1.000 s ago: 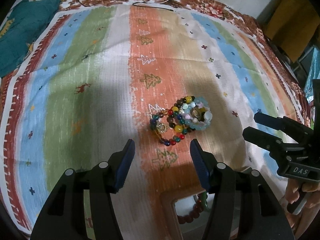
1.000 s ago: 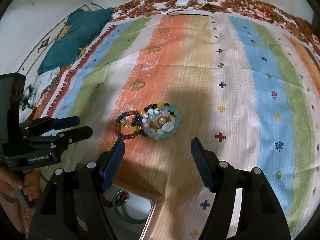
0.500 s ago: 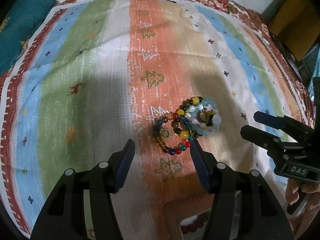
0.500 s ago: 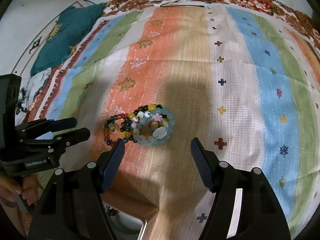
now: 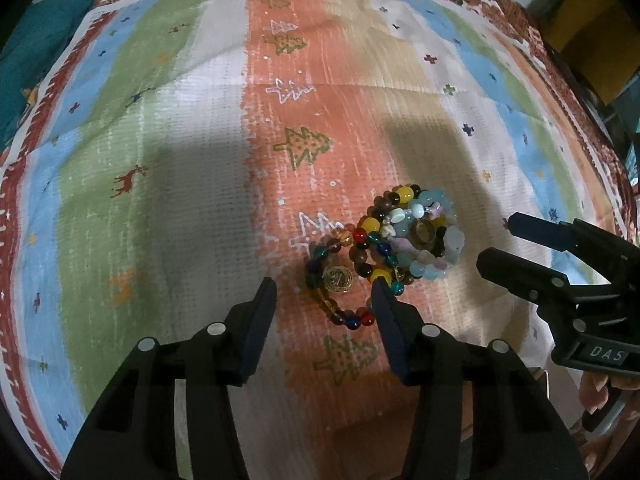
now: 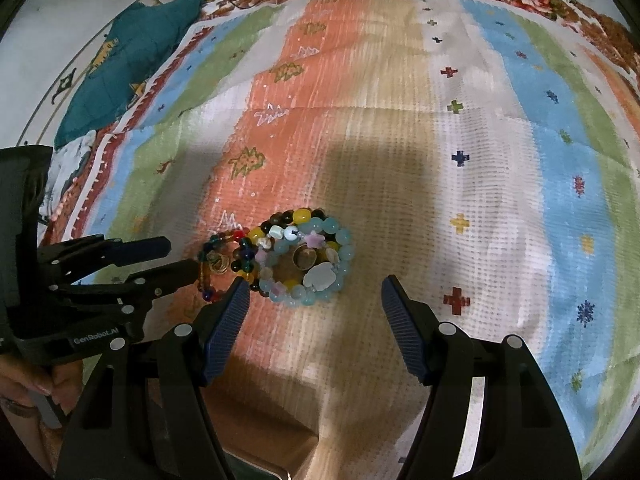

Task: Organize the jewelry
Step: 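Move both open tools back over the remaining bracelets, then grasp the multicolored bead bracelet with the left tool while the right tool grasps the white charm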

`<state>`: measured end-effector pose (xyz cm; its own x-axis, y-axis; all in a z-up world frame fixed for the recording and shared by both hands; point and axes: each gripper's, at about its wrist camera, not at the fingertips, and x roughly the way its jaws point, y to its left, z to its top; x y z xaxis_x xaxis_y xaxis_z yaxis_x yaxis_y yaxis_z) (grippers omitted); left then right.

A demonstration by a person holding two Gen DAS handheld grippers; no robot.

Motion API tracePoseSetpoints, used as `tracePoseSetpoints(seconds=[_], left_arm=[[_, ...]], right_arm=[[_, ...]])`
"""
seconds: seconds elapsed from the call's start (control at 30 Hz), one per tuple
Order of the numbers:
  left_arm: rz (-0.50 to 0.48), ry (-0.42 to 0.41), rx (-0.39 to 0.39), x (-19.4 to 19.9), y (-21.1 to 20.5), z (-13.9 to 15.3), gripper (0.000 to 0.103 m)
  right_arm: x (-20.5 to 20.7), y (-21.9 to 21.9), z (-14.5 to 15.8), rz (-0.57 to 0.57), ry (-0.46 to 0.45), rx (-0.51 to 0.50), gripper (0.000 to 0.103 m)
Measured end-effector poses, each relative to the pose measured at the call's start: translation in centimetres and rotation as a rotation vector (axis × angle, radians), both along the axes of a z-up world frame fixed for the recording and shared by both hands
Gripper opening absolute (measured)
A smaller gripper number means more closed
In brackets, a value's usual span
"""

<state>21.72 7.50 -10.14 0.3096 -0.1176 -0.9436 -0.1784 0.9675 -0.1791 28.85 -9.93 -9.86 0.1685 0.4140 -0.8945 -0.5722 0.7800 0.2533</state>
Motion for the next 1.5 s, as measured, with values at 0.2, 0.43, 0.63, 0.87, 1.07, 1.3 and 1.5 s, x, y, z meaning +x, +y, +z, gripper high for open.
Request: tracePoseSetpoints(seconds=[0.2, 0.43, 0.63, 0.87, 1.07, 1.3, 1.5], left_arm=[[-0.016, 0.014, 0.007, 0.5, -0.1, -0.6, 0.047], [-0.028, 0.039, 0.017, 1.1, -0.2, -1.5, 0.036], [-0.047, 0.05, 0.028, 1.2, -0.5, -2.0, 0.03], [-0.066, 0.057, 0.043, 1.4, -0.9, -2.4, 0.02], [-0.078, 0.059, 0.042, 1.5, -1.3, -2.6, 0.017], [-0.081, 0.056, 0.036, 1.4, -1.2, -2.4, 0.012], [-0.085, 0.043, 0.034, 0.9, -0.8, -1.7, 0.006]], right_arm=[[0.6, 0.6, -0.8, 0.003, 0.017, -0.01, 0.06], [1.1, 1.2, -1.5, 0.007, 0.032, -0.023, 0.055], [1.3, 1.6, -2.2, 0.012, 0.047, -0.038, 0.046], [1.8, 1.6, -3.3, -0.002, 0.093, -0.042, 0.029], [1.6, 1.4, -3.4, -0.004, 0.082, -0.063, 0.019], [1.5, 1.3, -3.3, 0.007, 0.068, -0.068, 0.018], [1.2, 1.4, -2.5, 0.019, 0.04, -0.064, 0.018]])
